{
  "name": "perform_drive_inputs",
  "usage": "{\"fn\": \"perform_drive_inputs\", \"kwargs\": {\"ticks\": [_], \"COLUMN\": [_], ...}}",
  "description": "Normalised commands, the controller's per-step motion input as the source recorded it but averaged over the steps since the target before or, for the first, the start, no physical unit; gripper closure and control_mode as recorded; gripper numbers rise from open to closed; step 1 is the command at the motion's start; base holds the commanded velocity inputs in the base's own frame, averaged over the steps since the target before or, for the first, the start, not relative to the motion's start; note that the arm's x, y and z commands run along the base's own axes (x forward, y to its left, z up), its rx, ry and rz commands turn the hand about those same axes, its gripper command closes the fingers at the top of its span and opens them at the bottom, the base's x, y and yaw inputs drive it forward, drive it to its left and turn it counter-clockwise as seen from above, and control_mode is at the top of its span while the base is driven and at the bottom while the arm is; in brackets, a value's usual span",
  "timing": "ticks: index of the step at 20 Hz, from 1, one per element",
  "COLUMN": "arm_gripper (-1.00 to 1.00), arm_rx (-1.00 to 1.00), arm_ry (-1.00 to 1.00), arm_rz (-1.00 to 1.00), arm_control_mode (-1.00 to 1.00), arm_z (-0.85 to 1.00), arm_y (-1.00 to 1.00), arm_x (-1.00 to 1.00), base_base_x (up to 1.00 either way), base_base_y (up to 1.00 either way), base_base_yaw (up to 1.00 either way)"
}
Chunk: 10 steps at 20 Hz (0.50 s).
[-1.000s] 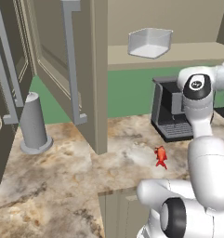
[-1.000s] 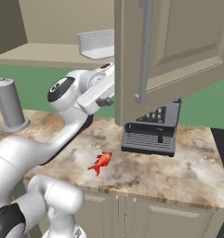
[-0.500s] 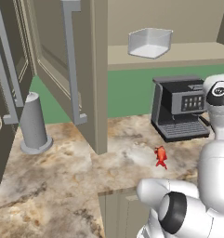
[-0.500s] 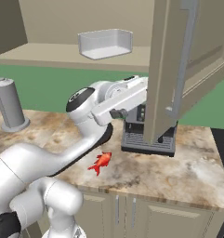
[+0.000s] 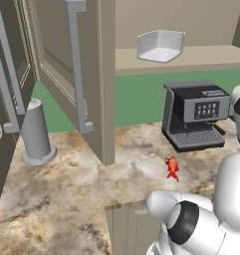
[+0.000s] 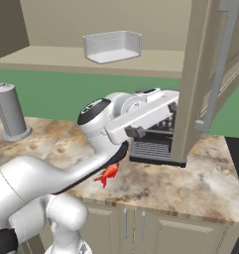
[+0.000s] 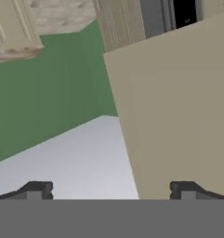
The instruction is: Retrieve the tupperware from the cabinet, then place the raw meat into the tupperware to avoid contamination.
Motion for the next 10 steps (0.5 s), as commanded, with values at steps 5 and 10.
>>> {"fn": "perform_drive_inputs", "kwargs": {"ticks": [5, 10], "arm_gripper": [-1.0, -1.0], "arm_rx": [0.2, 0.15], "arm_ry": [-0.02, 0.0], "arm_rz": [0.03, 0.05], "arm_control_mode": [-1.0, -1.0], "arm_z": [0.0, 0.0], "arm_y": [-0.42, -0.29], "arm_x": [0.0, 0.0], "base_base_x": [0.0, 0.0], "base_base_y": [0.0, 0.0], "base_base_yaw": [0.0, 0.0]}}
